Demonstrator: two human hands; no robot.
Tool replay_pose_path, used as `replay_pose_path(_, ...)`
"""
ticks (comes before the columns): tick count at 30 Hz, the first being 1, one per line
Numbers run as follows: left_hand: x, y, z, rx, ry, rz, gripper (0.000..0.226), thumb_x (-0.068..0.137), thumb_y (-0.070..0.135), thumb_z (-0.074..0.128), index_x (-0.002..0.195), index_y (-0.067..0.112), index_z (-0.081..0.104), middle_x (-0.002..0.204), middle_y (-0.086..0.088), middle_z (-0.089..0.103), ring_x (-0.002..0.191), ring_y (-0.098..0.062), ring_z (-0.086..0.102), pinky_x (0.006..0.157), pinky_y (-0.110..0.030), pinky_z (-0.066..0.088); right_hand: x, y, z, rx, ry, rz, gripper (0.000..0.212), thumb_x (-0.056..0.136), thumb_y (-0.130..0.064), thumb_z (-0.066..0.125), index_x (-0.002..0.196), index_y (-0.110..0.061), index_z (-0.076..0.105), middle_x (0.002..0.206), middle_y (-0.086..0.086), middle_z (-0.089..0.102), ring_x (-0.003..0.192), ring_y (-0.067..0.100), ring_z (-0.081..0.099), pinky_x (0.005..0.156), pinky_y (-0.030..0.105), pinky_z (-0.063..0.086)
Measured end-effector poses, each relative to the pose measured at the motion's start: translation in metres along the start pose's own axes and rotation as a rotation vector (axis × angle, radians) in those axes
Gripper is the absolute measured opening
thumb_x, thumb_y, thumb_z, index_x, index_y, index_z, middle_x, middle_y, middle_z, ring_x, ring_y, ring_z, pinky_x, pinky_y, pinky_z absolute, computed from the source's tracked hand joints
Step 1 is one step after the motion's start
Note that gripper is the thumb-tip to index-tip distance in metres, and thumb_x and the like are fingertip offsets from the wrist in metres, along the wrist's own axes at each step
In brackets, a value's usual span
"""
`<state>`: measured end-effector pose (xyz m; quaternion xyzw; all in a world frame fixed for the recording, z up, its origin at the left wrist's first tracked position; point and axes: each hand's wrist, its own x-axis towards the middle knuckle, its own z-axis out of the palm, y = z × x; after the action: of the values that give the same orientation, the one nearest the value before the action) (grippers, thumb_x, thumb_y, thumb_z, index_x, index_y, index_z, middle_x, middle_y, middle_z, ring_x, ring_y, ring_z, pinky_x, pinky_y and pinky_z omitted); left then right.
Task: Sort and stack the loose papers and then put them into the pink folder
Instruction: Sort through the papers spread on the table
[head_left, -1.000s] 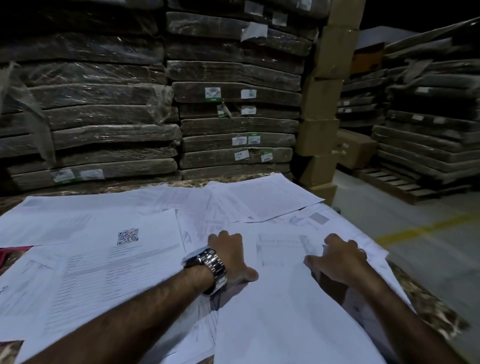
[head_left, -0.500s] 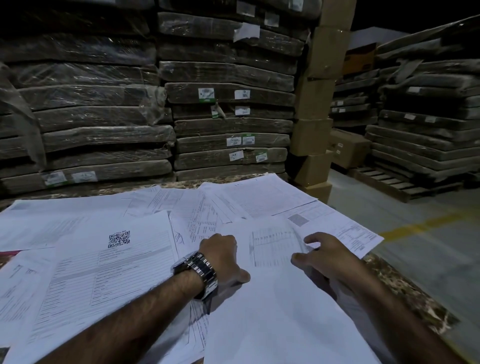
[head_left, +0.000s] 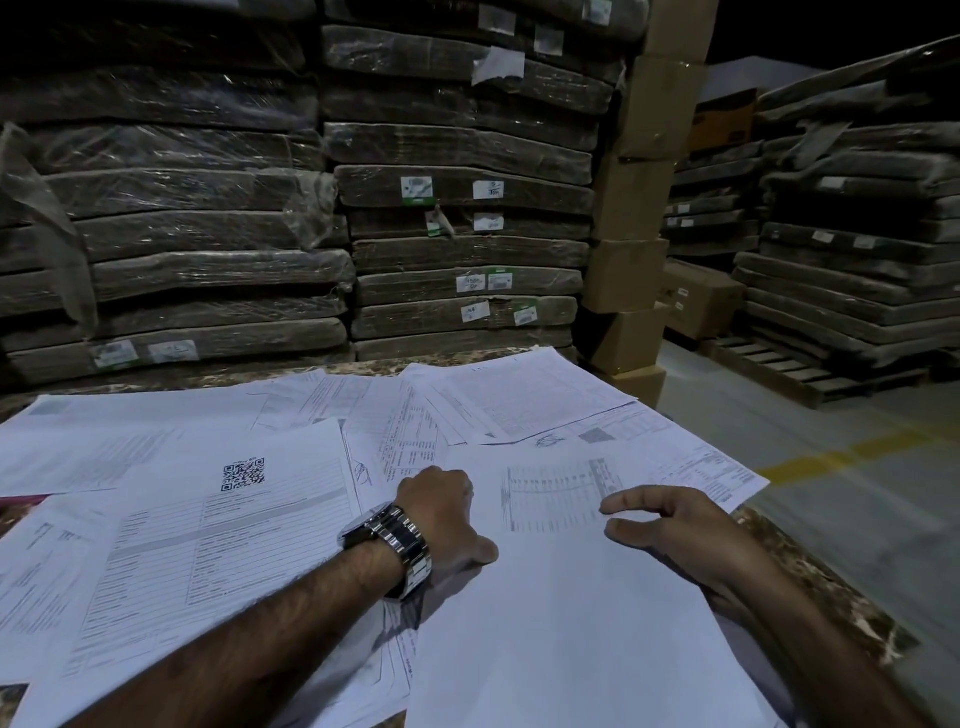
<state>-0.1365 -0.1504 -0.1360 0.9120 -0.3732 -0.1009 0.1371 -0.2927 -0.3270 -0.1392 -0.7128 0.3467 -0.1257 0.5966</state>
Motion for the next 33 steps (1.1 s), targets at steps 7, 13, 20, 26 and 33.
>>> replay_pose_path(7,-0.002,-0.003,-0.005,-0.055,-0.038,-0.010,0.060,0.070,0.045,0.072,0.120,0.019,0.052,0.117,0.003,0.055,0.105,-0.016,0.052,0.083,-0.029,0.047,-0.002,-0.001,-0.004,0.063,-0.006,0.011,0.019,0.081,0.005,0.070,0.095,-0.006,0.075,0.085,0.015,0.077,0.069,0.029,0.074,0.064,0.032,0.060)
replay_pose_path(13,-0.007,-0.008,-0.013,-0.208,-0.034,-0.013,0.062,0.076,0.054,0.067,0.125,0.024,0.044,0.124,0.001,0.049,0.110,-0.015,0.048,0.086,-0.028,0.041,-0.004,-0.006,-0.012,0.154,-0.034,0.027,0.019,0.083,0.000,0.070,0.098,-0.011,0.074,0.071,0.013,0.075,0.047,0.019,0.067,0.043,0.020,0.050)
replay_pose_path(20,-0.011,-0.025,-0.036,-0.790,0.046,-0.117,0.046,0.072,0.020,0.081,0.114,0.022,0.064,0.080,-0.003,0.065,0.065,-0.015,0.063,0.057,-0.019,0.042,-0.004,-0.022,-0.005,0.169,-0.078,-0.017,0.020,0.084,-0.005,0.070,0.099,-0.016,0.075,0.077,0.008,0.077,0.053,0.017,0.070,0.045,0.018,0.051)
replay_pose_path(26,-0.040,-0.072,-0.057,-0.626,0.222,-0.180,0.042,0.073,0.024,0.080,0.112,0.026,0.066,0.116,0.006,0.057,0.107,-0.011,0.059,0.079,-0.021,0.044,0.004,-0.045,0.050,0.142,-0.185,-0.105,0.023,0.081,-0.004,0.074,0.103,-0.013,0.073,0.089,0.005,0.076,0.062,0.016,0.073,0.050,0.019,0.053)
replay_pose_path(33,-0.090,-0.149,-0.074,-0.433,0.305,-0.336,0.048,0.072,0.025,0.081,0.117,0.026,0.064,0.124,0.008,0.056,0.094,-0.008,0.058,0.073,-0.018,0.042,0.025,-0.066,0.149,-0.058,-0.347,-0.248,0.032,0.077,-0.001,0.077,0.107,-0.010,0.070,0.073,-0.004,0.060,0.052,0.003,0.061,0.054,0.015,0.051)
